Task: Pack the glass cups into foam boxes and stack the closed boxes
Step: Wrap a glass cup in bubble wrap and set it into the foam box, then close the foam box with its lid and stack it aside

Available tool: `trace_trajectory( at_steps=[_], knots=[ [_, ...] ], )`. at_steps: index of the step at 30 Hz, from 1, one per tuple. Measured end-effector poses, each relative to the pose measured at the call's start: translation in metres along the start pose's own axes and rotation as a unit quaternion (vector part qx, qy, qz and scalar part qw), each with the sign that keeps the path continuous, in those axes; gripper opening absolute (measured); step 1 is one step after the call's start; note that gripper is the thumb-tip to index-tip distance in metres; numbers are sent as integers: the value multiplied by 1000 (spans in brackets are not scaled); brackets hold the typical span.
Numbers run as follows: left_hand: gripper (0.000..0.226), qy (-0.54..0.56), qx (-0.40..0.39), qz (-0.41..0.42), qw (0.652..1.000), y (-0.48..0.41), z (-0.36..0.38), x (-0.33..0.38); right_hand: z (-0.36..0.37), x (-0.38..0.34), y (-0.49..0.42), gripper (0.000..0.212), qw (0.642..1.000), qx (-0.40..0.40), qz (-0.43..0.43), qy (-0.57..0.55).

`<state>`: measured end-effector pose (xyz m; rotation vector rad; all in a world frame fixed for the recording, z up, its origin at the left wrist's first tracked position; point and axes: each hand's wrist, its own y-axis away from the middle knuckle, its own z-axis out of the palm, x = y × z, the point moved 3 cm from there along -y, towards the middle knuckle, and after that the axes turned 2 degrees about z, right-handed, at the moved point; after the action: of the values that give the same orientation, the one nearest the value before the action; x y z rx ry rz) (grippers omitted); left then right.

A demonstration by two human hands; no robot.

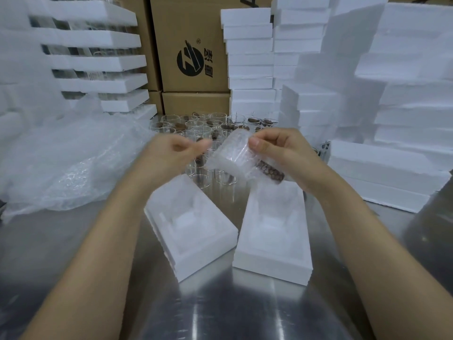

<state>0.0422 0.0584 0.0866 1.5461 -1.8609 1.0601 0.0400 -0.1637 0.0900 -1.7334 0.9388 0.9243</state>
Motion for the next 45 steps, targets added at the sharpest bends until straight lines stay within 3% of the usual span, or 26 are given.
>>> trace_trajectory(
  at_steps=[2, 4, 6, 7, 9, 10, 13, 17, 21, 28, 33, 36, 38, 40, 42, 45],
  knots=[
    [42, -153, 49, -75, 984, -1, -21, -13, -3, 2, 0, 18, 1000, 15, 0, -4],
    [44, -266, -30, -168, 949, 2, -28, -20, -3, 3, -1, 18, 1000, 18, 5, -2],
    [37, -316, -100, -200, 922, 7, -26, -18, -1, 3, -1, 19, 1000, 12, 13, 12],
    [23, -315, -110, -194, 922, 9, -24, -15, 2, 2, 0, 19, 1000, 6, 12, 24],
    [27, -296, -108, -177, 932, 8, -20, -14, 7, -2, 1, 17, 999, -3, -2, 54],
    [18, -291, -109, -172, 935, 9, -18, -12, 9, -5, 2, 17, 998, -4, -10, 70],
    [34, -284, -129, -185, 932, 8, -13, -16, 16, -16, 5, 17, 989, -13, -33, 143],
    [34, -292, -134, -175, 931, 6, -3, -15, 25, -30, 10, 15, 942, -33, -117, 313],
    [40, -302, -140, -153, 930, 4, 4, -15, 34, -22, 6, 19, 907, -35, -173, 383],
    [33, -111, -131, -175, 970, 3, 8, -14, 48, -3, 2, 16, 888, -109, -214, 391],
    [69, -79, -114, -185, 973, 3, 17, -12, 57, 9, -2, 17, 879, -176, -182, 404],
    [75, -165, -67, -142, 974, -3, 17, -17, 59, 14, -7, 18, 888, -197, -144, 391],
    [66, -212, -12, -81, 974, -7, 18, -16, 60, 18, -8, 20, 894, -203, -113, 383],
    [53, -182, 15, -14, 983, -9, 20, -14, 54, 18, -8, 24, 918, -192, -72, 340],
    [50, -132, -16, 44, 990, -12, 21, -11, 38, 11, -7, 33, 950, -135, -45, 277],
    [66, -80, -106, 71, 989, -8, 23, -4, 2, 8, -7, 26, 973, 7, -23, 228]
  ],
)
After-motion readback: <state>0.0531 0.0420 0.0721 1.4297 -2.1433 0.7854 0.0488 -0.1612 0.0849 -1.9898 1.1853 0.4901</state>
